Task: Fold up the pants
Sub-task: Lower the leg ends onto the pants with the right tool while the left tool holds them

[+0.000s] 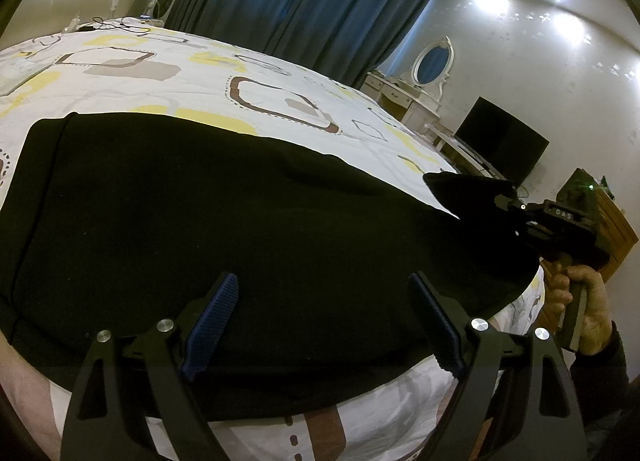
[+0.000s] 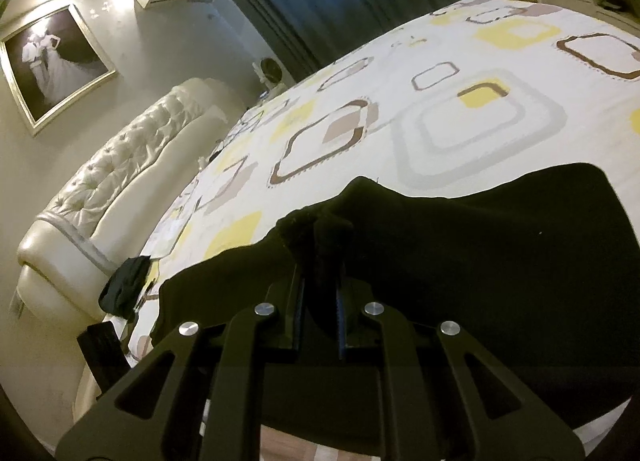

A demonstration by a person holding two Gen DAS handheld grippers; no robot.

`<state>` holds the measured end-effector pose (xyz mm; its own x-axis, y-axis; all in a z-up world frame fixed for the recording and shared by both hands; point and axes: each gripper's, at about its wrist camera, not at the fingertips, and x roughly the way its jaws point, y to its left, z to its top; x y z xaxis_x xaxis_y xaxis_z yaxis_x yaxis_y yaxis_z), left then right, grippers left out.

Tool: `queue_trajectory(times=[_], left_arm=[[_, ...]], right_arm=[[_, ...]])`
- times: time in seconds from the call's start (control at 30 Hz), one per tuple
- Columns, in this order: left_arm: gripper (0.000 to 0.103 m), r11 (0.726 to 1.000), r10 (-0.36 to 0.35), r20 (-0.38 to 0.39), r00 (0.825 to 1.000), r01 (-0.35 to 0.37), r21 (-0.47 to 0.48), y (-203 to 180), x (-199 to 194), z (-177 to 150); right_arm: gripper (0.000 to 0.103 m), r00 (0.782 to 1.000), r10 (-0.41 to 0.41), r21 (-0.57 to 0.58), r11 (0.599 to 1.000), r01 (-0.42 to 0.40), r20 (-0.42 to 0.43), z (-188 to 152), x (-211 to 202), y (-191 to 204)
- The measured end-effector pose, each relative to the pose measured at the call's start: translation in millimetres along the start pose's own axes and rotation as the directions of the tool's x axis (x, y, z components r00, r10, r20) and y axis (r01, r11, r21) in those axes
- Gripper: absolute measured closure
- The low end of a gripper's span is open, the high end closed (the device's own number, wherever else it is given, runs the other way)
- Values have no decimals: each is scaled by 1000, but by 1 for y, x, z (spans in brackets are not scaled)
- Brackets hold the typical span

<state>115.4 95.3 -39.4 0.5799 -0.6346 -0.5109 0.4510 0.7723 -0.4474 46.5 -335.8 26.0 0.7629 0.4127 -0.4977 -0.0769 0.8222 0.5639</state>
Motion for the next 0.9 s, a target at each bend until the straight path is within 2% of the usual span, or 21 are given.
queue_trajectory(times=[0.43, 0.9], left_arm=[[18, 1000, -2, -1, 1000, 2, 2, 0, 0, 0], [18, 1000, -2, -2, 1000, 2, 3, 0, 0, 0]], right_arm=[[91, 997, -4, -24, 1000, 2, -77, -17, 29, 8], [91, 991, 0, -68, 998, -9, -133, -30, 43, 20]])
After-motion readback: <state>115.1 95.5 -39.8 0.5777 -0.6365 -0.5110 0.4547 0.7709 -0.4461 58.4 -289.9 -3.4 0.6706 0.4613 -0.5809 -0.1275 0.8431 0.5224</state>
